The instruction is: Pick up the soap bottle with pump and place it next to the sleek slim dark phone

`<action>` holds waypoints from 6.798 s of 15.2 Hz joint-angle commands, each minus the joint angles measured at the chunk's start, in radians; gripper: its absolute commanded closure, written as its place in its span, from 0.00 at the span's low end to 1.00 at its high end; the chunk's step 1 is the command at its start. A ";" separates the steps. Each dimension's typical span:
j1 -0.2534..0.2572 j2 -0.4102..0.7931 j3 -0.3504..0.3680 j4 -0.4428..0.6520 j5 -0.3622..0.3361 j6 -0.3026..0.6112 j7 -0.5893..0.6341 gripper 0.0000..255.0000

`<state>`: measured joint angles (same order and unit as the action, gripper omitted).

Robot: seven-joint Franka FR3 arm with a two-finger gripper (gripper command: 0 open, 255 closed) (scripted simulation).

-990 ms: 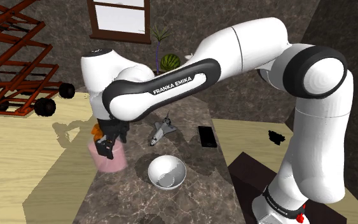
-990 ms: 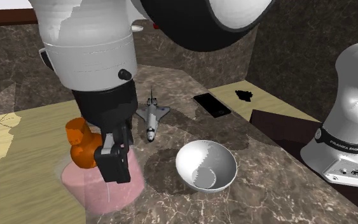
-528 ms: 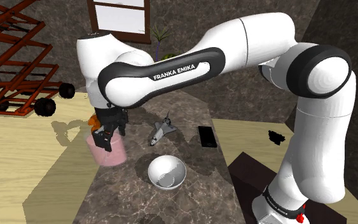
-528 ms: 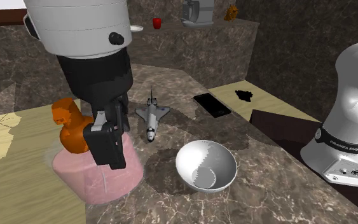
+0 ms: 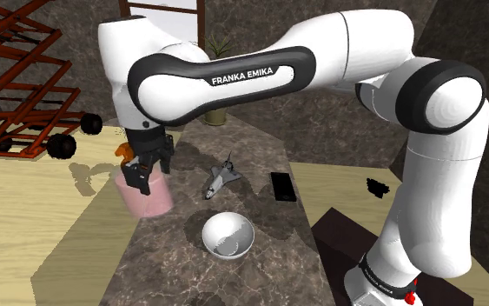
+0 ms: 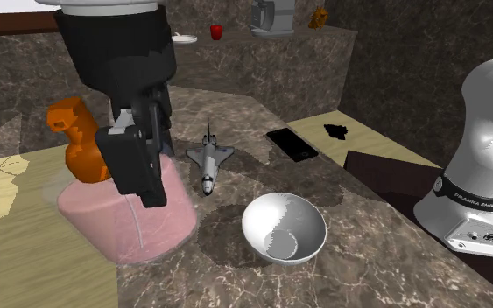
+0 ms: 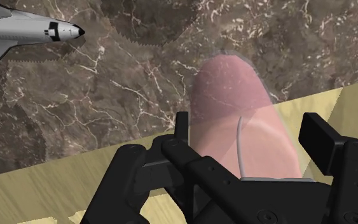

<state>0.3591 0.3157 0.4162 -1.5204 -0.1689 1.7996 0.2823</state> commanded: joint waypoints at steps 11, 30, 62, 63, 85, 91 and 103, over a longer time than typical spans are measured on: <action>0.017 0.012 0.004 0.184 -0.002 -0.172 -0.010 1.00; -0.162 -0.222 -0.067 0.004 0.097 -0.195 -0.250 1.00; -0.537 -0.304 -0.468 -0.096 0.141 -0.144 -1.025 1.00; -0.549 -0.290 -0.479 -0.078 0.143 -0.147 -1.048 1.00; -0.606 -0.223 -0.528 -0.224 0.155 0.068 -1.152 1.00; -0.606 -0.213 -0.528 -0.293 0.155 0.146 -1.151 1.00; -0.607 -0.173 -0.528 -0.404 0.159 0.298 -1.151 1.00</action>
<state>-0.2481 0.1394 -0.1118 -1.9120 -0.0099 2.0806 -0.8684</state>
